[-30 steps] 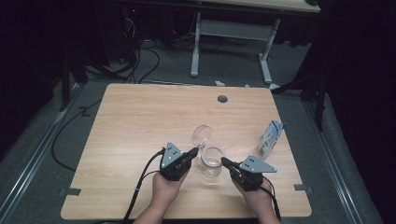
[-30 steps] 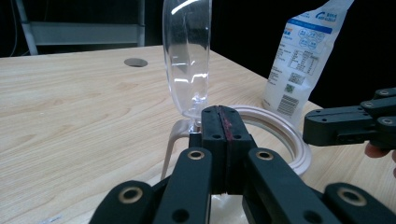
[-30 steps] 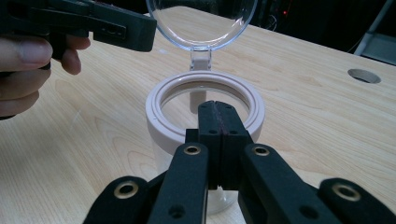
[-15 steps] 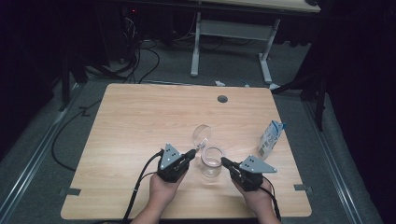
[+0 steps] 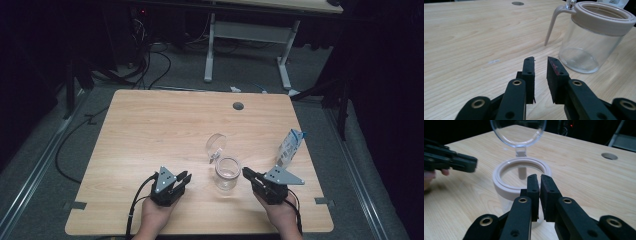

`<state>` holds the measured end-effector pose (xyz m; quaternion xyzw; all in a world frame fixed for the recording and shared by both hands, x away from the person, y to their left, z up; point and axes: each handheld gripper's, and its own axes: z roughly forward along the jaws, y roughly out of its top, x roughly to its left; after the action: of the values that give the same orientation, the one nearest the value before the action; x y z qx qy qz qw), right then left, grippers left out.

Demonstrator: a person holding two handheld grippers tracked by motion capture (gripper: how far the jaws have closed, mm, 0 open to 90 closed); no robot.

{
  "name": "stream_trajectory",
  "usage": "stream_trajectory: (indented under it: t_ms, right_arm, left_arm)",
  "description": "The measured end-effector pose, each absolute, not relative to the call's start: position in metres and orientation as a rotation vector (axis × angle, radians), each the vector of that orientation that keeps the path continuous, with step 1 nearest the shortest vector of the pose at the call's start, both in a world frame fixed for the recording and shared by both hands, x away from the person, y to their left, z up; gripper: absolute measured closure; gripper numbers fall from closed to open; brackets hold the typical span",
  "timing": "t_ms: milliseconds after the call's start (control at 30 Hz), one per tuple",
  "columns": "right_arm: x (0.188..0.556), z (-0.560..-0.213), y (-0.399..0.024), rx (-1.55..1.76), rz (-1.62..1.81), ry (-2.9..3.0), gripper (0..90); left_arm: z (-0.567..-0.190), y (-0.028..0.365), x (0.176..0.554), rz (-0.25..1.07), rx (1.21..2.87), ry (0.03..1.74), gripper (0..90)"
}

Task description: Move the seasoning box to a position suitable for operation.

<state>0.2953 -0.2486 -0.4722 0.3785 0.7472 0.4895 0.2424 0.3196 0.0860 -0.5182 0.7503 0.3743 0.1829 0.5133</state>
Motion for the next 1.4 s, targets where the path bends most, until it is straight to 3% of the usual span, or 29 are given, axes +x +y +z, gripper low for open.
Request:
stream_trajectory:
  t_ms: [400, 1400]
  right_arm:
    - [0.298, -0.489, -0.273, 1.139, 1.247, 2.022, 78.6]
    - [0.287, -0.495, -0.332, 1.301, 1.099, 1.845, 53.6]
  left_arm:
    - [-0.520, 0.089, 0.323, 0.480, 1.830, 0.911, 66.2]
    - [-0.520, 0.088, 0.321, 0.469, 1.840, 0.877, 61.6]
